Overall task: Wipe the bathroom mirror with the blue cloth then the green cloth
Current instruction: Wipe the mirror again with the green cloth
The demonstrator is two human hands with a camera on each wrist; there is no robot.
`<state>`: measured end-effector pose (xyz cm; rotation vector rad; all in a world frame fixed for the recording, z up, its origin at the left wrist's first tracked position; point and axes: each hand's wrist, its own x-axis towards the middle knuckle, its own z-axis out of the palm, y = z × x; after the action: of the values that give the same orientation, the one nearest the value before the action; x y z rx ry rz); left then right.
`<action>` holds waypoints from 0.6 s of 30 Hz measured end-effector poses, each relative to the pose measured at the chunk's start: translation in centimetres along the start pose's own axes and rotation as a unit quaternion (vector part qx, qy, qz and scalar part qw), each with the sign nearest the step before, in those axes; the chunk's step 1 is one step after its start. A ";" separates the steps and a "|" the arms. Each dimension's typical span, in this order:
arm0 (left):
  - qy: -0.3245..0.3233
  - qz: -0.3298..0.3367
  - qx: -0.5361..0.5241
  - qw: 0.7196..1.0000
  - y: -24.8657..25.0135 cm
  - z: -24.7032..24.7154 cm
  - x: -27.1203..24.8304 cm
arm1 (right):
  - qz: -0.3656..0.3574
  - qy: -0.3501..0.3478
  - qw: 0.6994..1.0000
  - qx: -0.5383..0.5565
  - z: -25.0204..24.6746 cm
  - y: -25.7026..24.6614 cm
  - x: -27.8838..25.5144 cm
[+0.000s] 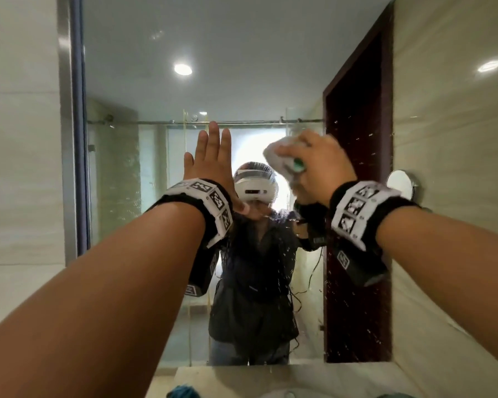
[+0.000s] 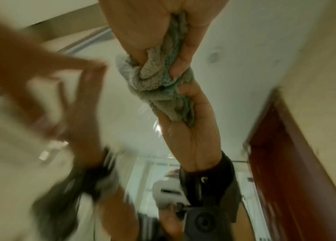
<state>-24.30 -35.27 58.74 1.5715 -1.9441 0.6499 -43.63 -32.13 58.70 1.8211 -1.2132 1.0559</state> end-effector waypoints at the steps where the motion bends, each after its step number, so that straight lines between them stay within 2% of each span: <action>1: 0.000 0.000 -0.001 1.000 0.0 0.0 0.0 | 0.040 0.051 0.998 0.024 -1.0 1.1 1.2; 3: 0.001 0.003 0.001 1.000 -0.1 0.1 0.1 | 0.094 0.112 0.988 0.047 -2.4 2.8 3.0; 5: 0.004 0.008 0.006 1.000 -0.1 0.1 0.1 | 0.106 0.119 0.986 0.047 -2.4 3.0 3.4; 8: 0.006 0.006 0.009 1.000 -0.1 0.1 0.1 | 0.091 0.093 0.991 0.022 -1.3 1.6 1.7; 11: 0.004 0.002 0.010 1.000 -0.1 0.1 0.1 | 0.089 0.024 0.996 0.000 -1.0 0.7 -0.4; 13: 0.006 0.004 0.011 1.000 -0.1 0.1 0.0 | 0.053 -0.014 0.998 -0.008 -0.5 0.6 -1.8; 16: 0.000 0.002 0.008 1.000 0.0 0.1 -0.1 | -0.021 -0.031 0.999 -0.031 -0.4 1.2 -2.4; 18: -0.001 0.003 0.008 1.000 0.0 0.1 0.0 | 0.003 -0.013 0.999 -0.037 -1.1 2.2 -0.8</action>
<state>-24.30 -35.30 58.68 1.5780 -1.9498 0.6673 -46.16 -31.53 58.69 1.7806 -1.2572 0.9820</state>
